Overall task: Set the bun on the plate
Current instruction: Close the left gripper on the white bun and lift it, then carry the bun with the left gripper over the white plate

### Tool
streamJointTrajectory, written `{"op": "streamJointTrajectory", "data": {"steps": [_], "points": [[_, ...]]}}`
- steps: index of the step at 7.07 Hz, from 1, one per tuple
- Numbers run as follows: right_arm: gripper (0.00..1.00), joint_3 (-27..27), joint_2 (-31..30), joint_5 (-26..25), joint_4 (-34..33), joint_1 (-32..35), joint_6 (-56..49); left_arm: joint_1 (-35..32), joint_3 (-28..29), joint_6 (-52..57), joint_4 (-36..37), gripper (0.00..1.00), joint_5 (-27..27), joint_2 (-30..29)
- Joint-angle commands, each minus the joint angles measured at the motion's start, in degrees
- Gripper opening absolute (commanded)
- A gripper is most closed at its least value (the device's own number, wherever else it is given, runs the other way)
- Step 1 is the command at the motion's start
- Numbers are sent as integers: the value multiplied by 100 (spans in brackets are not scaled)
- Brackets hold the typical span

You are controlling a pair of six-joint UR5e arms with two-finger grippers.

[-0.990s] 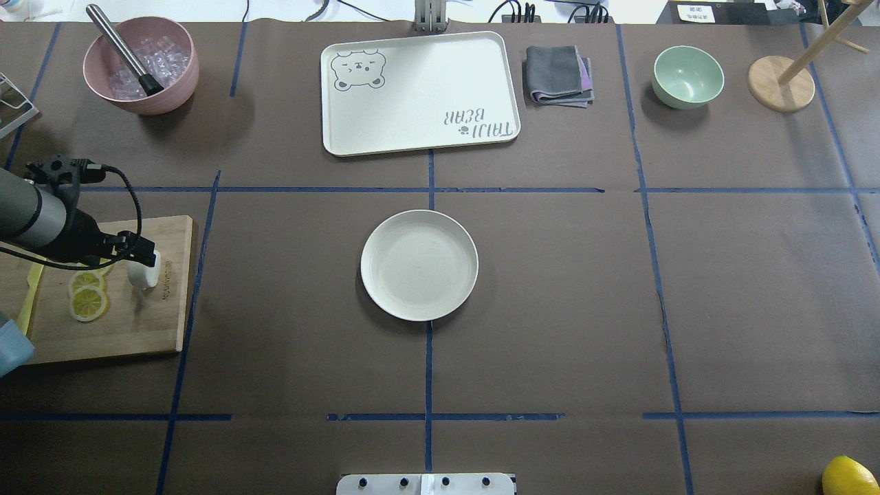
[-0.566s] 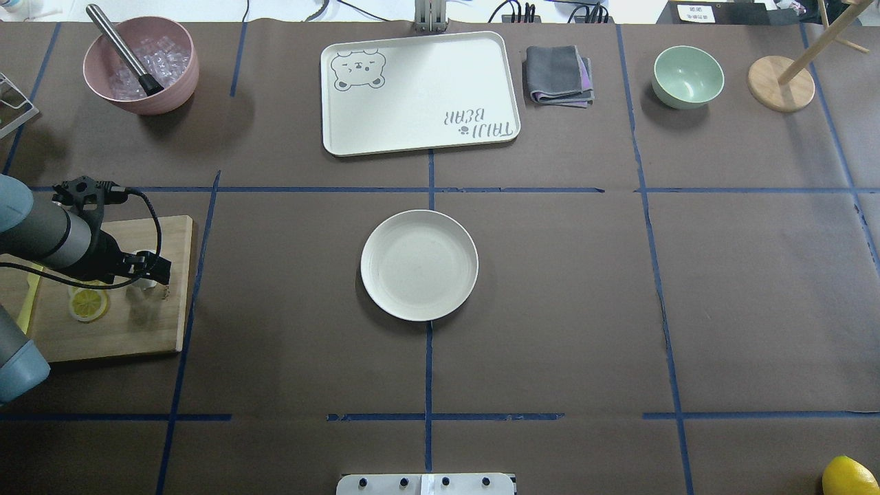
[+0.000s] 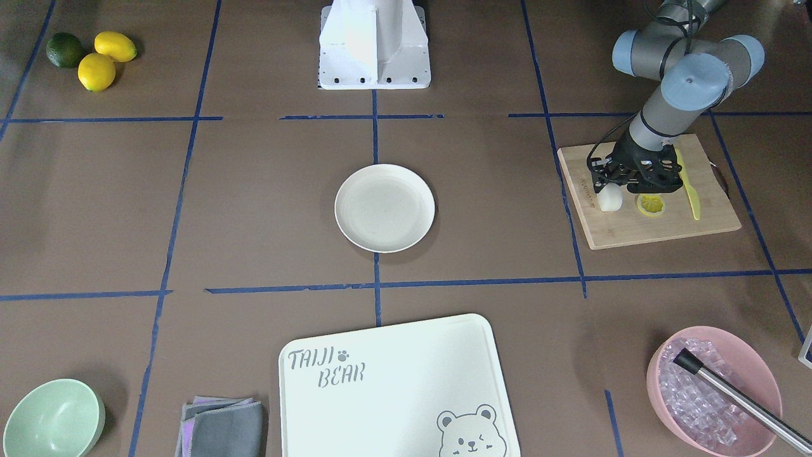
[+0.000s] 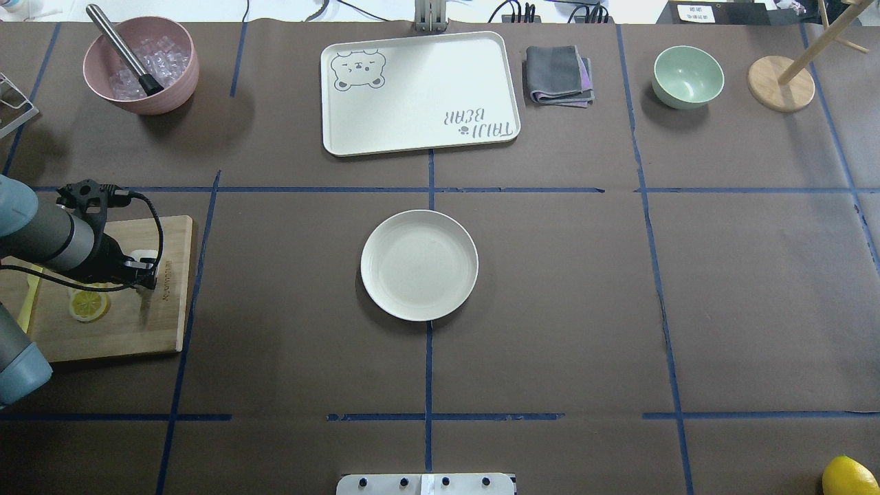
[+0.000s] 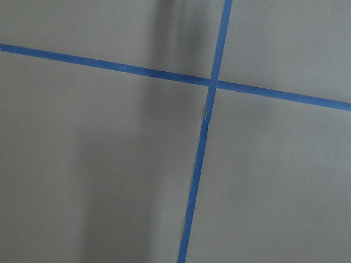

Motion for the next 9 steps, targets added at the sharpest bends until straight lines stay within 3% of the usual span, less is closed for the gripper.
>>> {"op": "streamJointTrajectory", "data": {"steps": [1,3,6,7,9], "points": [[100,1,0,0,0,0,0,1,-58,-12,28,23,0,-126],[100,1,0,0,0,0,0,1,-77,-91,124,23,-8,-538],[100,1,0,9,0,0,0,279,-85,-676,1911,24,105,-2239],[100,-8,0,9,0,0,9,778,71,-1211,2274,24,419,-2872],[100,-25,0,0,0,0,9,1422,877,-1988,2269,24,1069,-4077]]}}
